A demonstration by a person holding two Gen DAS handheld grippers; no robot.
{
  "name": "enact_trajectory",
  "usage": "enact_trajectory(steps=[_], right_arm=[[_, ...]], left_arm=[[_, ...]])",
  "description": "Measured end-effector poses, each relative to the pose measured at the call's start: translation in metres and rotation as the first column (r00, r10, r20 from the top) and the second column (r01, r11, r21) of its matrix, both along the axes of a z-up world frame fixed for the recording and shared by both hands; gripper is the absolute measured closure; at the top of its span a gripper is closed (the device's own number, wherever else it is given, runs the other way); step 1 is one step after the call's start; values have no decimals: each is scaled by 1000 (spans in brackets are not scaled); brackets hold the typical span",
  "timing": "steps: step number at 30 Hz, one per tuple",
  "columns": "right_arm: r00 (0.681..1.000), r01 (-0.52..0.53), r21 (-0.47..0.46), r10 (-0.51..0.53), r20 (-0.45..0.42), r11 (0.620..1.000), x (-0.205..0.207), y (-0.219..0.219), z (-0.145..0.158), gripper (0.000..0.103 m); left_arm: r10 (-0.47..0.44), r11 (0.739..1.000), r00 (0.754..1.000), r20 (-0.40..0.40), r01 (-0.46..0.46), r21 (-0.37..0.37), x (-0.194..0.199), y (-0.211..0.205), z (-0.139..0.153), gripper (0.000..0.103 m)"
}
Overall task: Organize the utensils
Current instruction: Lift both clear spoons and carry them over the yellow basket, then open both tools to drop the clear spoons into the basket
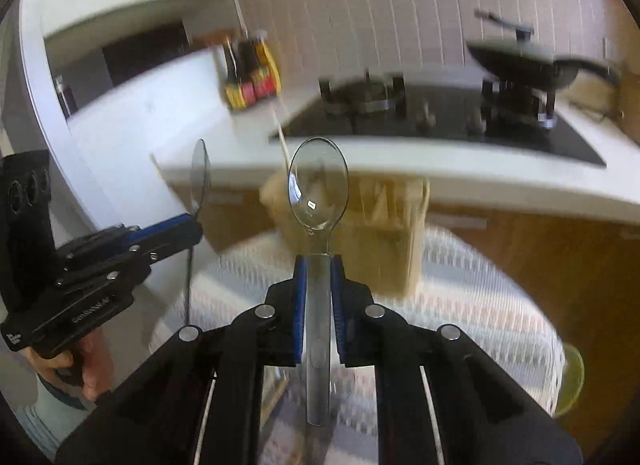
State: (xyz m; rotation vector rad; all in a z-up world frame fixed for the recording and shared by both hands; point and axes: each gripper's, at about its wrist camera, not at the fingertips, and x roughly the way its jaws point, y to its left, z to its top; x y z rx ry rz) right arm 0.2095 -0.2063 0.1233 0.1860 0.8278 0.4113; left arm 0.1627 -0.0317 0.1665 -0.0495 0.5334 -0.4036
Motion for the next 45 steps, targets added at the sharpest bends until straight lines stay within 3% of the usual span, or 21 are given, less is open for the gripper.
enact_trajectory(steps=[5, 8, 13, 19, 29, 35, 45], right_arm=[[987, 77, 51, -83, 137, 996, 27, -8, 22, 93], [973, 141, 46, -147, 176, 989, 54, -14, 24, 93], [953, 202, 62, -211, 216, 977, 93, -30, 8, 93], [918, 282, 106, -300, 258, 954, 106, -43, -25, 93], [915, 271, 66, -279, 291, 960, 118, -34, -56, 93], [922, 267, 42, -268, 279, 963, 123, -31, -67, 93], [939, 228, 43, -231, 255, 973, 119, -34, -71, 90]], left_arm=[[31, 999, 996, 83, -28, -40, 28, 1, 27, 93], [72, 997, 991, 110, -70, -19, 48, 2, 33, 93], [111, 992, 985, 133, -101, -82, 86, 8, 31, 93], [146, 980, 974, 171, -119, -157, 113, 15, 11, 93], [183, 977, 957, 224, -152, -149, 130, 13, -31, 93], [180, 983, 950, 256, -163, -87, 132, 5, -45, 92], [162, 985, 960, 229, -142, -99, 134, 6, -61, 92]])
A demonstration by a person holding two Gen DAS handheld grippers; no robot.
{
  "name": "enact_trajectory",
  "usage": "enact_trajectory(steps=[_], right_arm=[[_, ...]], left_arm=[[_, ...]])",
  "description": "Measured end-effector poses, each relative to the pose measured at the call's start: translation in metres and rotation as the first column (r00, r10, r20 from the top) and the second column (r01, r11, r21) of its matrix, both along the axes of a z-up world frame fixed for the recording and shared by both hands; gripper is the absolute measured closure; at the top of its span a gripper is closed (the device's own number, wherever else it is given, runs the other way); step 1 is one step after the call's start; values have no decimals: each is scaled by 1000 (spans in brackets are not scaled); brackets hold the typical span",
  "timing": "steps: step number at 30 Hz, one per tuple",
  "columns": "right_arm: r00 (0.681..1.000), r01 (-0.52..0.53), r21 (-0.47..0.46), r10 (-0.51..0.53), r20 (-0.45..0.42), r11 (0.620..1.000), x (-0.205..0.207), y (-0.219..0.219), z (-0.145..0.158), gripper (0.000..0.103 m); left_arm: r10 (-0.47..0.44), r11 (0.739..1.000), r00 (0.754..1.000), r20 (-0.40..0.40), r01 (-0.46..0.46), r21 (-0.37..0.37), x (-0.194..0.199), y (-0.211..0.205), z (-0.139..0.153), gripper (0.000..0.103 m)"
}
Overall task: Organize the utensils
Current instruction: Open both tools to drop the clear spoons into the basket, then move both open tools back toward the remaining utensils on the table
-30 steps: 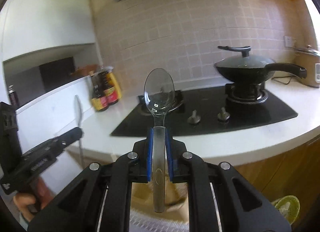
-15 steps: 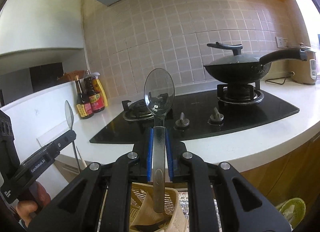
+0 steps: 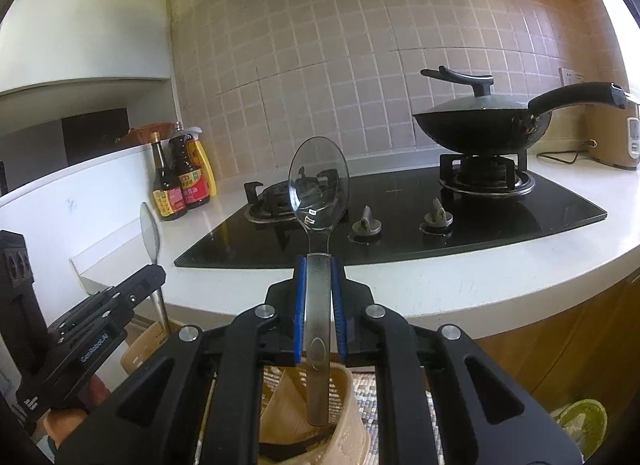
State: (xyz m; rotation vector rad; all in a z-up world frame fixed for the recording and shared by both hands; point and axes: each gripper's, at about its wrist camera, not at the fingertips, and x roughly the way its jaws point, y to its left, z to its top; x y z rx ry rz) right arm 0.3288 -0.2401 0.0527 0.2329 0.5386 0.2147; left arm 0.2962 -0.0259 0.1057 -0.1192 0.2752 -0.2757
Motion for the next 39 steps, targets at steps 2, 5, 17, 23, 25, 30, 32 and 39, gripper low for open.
enact_trajectory(steps=[2, 5, 17, 23, 25, 30, 32, 39], right_arm=[[1000, 0, 14, 0, 0, 1000, -5, -3, 1, 85], [1000, 4, 34, -4, -4, 999, -12, -7, 3, 83], [999, 43, 29, -42, -32, 999, -74, -24, 41, 83], [987, 11, 18, -8, -163, 1000, -113, -25, 38, 83], [975, -12, 0, 12, -223, 1000, -125, -19, 28, 83], [914, -107, -12, 94, -394, 994, -161, 4, -16, 78], [889, -138, -18, 116, -443, 990, -170, 13, -30, 78], [788, -205, 4, 167, -592, 979, -187, 37, -70, 78]], left_arm=[[-6, 1000, 1000, -3, 6, -1, -1, 1, 0, 91], [-10, 1000, 1000, 0, 10, 2, -5, 1, 0, 86], [-47, 998, 999, -21, 46, -49, -58, 16, 31, 76], [-103, 994, 985, -139, 97, -53, -101, 21, 31, 68], [-128, 992, 970, -205, 120, -50, -114, 21, 21, 68], [-176, 983, 891, -419, 178, -35, -145, 17, -28, 68], [-179, 981, 856, -485, 192, -22, -154, 16, -47, 69], [-245, 963, 715, -654, 260, -76, -169, 13, -99, 70]])
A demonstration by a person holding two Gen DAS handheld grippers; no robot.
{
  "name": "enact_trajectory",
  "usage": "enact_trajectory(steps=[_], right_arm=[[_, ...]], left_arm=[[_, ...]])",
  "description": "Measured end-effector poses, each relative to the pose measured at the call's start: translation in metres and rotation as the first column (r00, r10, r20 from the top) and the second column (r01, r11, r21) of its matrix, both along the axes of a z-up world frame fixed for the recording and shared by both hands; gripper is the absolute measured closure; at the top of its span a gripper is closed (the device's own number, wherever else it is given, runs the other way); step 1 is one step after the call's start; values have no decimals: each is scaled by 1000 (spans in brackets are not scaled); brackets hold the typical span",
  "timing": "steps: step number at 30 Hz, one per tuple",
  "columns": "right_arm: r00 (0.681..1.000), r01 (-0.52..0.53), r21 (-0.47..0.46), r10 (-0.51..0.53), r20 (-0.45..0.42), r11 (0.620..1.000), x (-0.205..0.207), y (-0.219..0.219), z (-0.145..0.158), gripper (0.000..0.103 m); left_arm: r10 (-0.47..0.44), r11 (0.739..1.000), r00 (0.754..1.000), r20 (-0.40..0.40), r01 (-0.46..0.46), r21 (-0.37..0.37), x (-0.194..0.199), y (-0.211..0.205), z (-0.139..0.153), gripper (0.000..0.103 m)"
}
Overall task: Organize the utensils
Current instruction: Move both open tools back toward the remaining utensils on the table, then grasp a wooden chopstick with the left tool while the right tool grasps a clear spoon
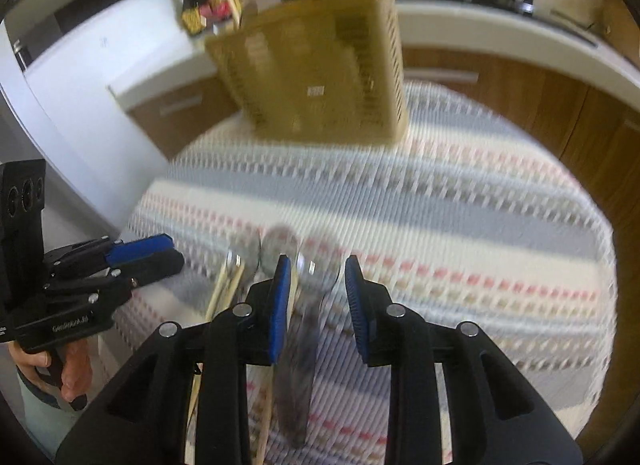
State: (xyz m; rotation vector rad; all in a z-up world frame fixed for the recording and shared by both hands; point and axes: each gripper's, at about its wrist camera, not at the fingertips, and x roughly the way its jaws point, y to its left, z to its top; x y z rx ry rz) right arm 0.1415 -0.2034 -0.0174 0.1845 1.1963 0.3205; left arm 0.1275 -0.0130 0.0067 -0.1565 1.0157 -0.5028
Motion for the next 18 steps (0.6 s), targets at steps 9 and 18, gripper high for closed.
enact_trajectory(steps=[9, 18], right_arm=[[988, -30, 1, 30, -149, 1000, 4, 4, -30, 78], [987, -83, -118, 65, -145, 990, 10, 32, -34, 78]], left_arm=[[-30, 992, 994, -100, 42, 119, -2, -16, -33, 70], [-38, 970, 995, -88, 58, 235, 4, -35, -32, 73]])
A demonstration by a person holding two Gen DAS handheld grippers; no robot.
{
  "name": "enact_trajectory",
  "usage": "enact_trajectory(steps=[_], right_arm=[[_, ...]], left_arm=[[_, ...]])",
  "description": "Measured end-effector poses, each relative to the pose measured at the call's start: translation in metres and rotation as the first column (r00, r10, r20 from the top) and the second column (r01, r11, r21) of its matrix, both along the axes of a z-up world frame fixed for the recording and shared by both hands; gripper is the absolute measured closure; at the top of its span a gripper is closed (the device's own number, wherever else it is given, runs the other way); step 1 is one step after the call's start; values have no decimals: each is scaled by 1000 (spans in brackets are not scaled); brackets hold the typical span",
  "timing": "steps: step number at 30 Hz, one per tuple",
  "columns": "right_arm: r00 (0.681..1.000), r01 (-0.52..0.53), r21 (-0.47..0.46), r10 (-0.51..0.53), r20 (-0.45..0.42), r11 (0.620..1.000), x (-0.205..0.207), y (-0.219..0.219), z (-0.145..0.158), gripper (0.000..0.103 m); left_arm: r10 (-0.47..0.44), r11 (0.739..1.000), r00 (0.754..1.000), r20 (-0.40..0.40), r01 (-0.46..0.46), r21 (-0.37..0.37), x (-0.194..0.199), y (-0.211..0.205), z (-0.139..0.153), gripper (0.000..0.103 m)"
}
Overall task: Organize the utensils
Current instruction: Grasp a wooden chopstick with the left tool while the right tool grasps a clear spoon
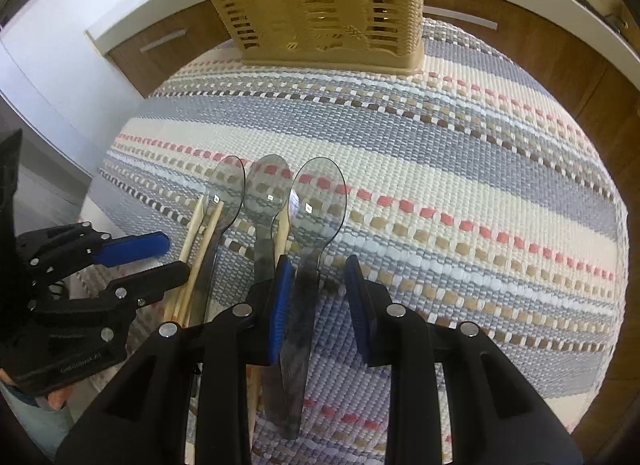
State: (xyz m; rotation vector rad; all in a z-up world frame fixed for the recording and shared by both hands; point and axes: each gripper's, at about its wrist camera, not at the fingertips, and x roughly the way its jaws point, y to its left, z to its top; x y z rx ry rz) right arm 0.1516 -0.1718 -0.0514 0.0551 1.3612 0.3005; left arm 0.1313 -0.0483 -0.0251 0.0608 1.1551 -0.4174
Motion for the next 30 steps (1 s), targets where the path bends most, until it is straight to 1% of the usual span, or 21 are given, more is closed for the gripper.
enact_trajectory(steps=[3, 4, 5, 6, 7, 8, 9, 12, 15, 20, 22, 25, 28, 30], right_arm=[[1000, -18, -51, 18, -1, 999, 1, 13, -3, 78], [1000, -26, -67, 26, 1, 997, 1, 16, -4, 78], [999, -38, -90, 39, 4, 995, 0, 21, -5, 78], [999, -49, -111, 51, 8, 993, 0, 24, -5, 78], [998, -57, -124, 59, 10, 991, -1, 28, -7, 79], [997, -72, -143, 75, 14, 987, -3, 32, -8, 85], [996, -90, -152, 93, 15, 984, -4, 36, -8, 88], [993, -116, -177, 121, 19, 977, -9, 44, -9, 91], [994, -110, -155, 113, 9, 982, -10, 41, -9, 92], [998, -63, -114, 63, -5, 991, -6, 18, -10, 93], [999, -45, -92, 44, -14, 995, -6, 9, -9, 93], [1000, -21, -104, 20, -11, 994, -5, -2, -8, 93], [999, -17, -85, 15, -28, 996, -5, -11, -9, 92], [999, -20, -75, 17, -38, 997, -5, -12, -8, 92]], left_arm=[[-8, 999, 1000, 21, 6, 54, 1, -9, 0, 73], [-9, 998, 1000, 24, 7, 67, 2, -11, 0, 77], [-12, 995, 999, 33, 9, 95, 2, -15, -1, 79], [-16, 993, 999, 42, 11, 120, 2, -18, -1, 83], [-21, 990, 998, 52, 13, 141, 2, -20, -2, 85], [-30, 987, 998, 59, 21, 157, 0, -22, -2, 85], [-33, 987, 998, 62, 23, 161, -1, -23, -2, 85], [-32, 986, 998, 62, 22, 164, 1, -24, -3, 85], [-37, 983, 997, 63, 24, 183, 0, -26, -3, 94], [-9, 990, 998, 55, 1, 140, -5, -15, 0, 96], [-2, 990, 999, 53, -5, 141, -6, -10, 0, 97], [8, 990, 999, 46, -15, 143, -9, 0, 1, 99], [25, 993, 999, 23, -28, 113, -8, 12, 0, 99], [13, 995, 1000, 0, -13, 95, -5, 15, 1, 98]])
